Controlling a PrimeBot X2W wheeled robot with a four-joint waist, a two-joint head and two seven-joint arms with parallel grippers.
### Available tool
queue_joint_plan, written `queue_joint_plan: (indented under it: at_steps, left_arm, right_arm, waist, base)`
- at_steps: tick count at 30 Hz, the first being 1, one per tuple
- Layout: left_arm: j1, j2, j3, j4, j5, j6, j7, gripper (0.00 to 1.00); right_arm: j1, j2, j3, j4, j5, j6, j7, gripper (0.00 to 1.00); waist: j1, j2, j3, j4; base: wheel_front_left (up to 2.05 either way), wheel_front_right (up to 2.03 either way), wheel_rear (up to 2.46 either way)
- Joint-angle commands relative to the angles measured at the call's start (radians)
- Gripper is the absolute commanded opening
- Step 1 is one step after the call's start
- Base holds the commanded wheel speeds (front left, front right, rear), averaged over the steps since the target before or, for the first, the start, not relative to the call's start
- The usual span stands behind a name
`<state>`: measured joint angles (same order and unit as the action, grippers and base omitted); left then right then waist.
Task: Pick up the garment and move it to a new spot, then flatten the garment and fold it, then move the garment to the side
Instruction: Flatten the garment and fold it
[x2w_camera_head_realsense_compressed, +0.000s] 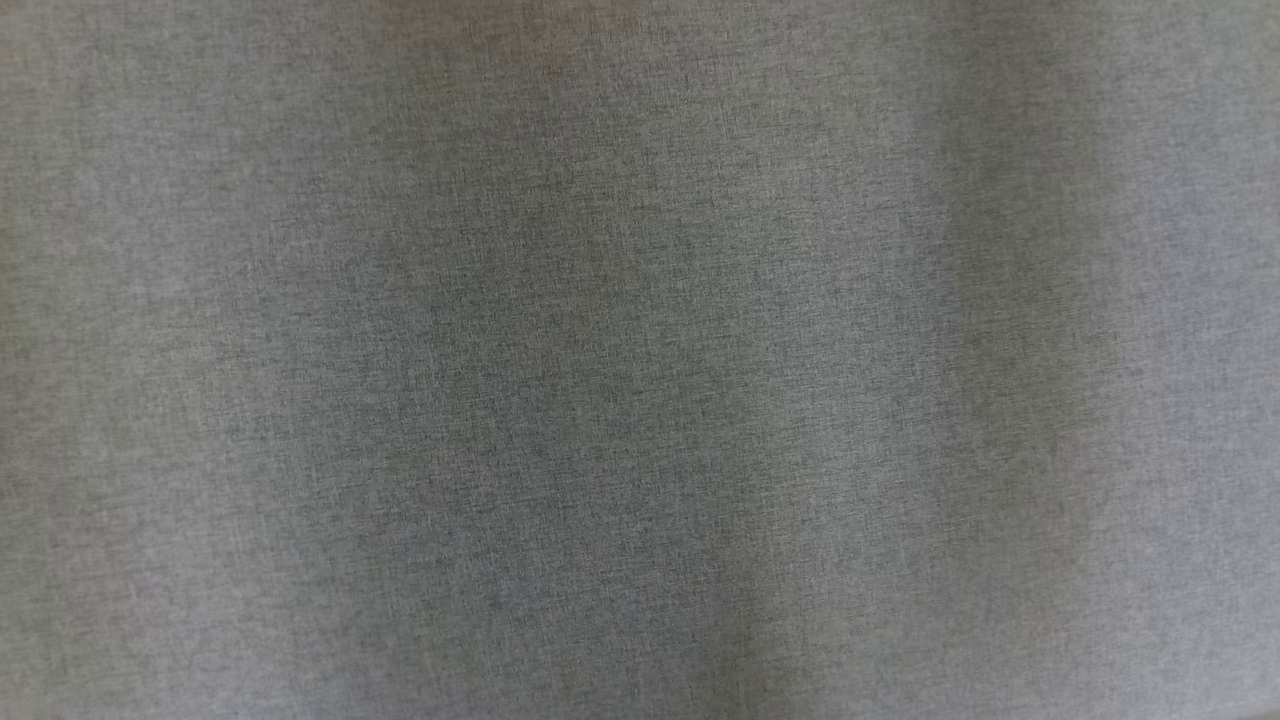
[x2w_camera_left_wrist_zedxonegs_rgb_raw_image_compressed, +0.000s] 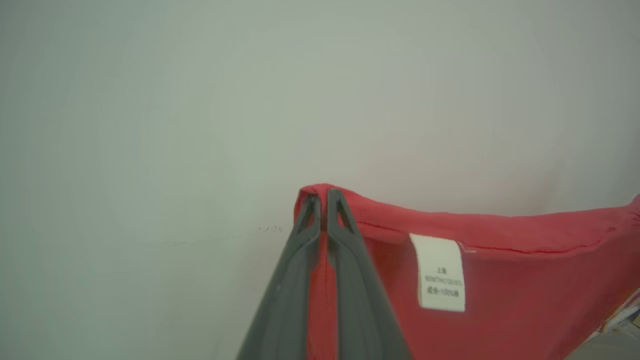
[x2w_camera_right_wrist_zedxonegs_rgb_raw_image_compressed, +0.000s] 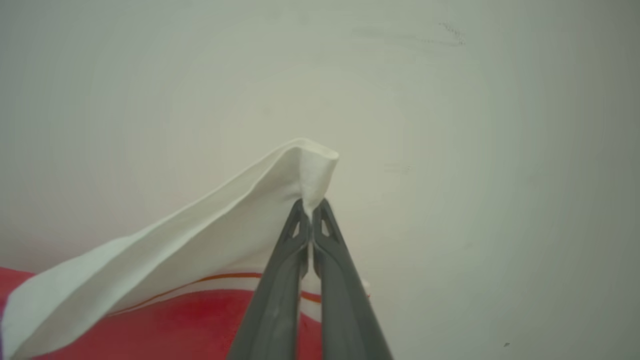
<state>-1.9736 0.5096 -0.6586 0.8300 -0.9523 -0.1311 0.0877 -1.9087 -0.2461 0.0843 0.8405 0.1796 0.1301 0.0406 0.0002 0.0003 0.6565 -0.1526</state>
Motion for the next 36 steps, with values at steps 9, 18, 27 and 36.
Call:
queue_joint_plan:
  at_steps: [9, 18, 27, 36]
  left_arm:
    - [0.068, 0.028, -0.083, -0.033, -0.119, 0.001, -0.080, 0.00]
    - [0.364, 0.104, -0.120, -0.236, -0.276, 0.001, -0.207, 0.00]
    - [0.765, 0.177, -0.131, -0.491, -0.365, 0.034, -0.318, 0.00]
    - [1.257, 0.195, -0.058, -0.797, -0.365, 0.162, -0.353, 0.00]
  right_arm:
    - [0.038, -0.007, 0.092, 0.057, 0.058, 0.001, -0.081, 0.00]
    - [0.368, -0.075, 0.210, -0.160, 0.184, 0.001, -0.153, 0.00]
    - [0.916, -0.170, 0.125, -0.602, 0.225, 0.001, -0.083, 0.00]
    - [1.587, -0.050, -0.113, -1.020, 0.163, 0.001, 0.033, 0.00]
  waist:
    - [-0.0002, -0.0003, -0.045, 0.016]
    - [-0.0002, -0.0003, -0.179, 0.038]
    - [-0.0002, -0.0003, -0.299, 0.075]
    - [-0.0002, -0.0003, -0.387, 0.124]
  base:
    - [0.00, 0.00, 0.00]
    - [0.00, 0.00, 0.00]
    - [0.00, 0.00, 0.00]
    - [0.00, 0.00, 0.00]
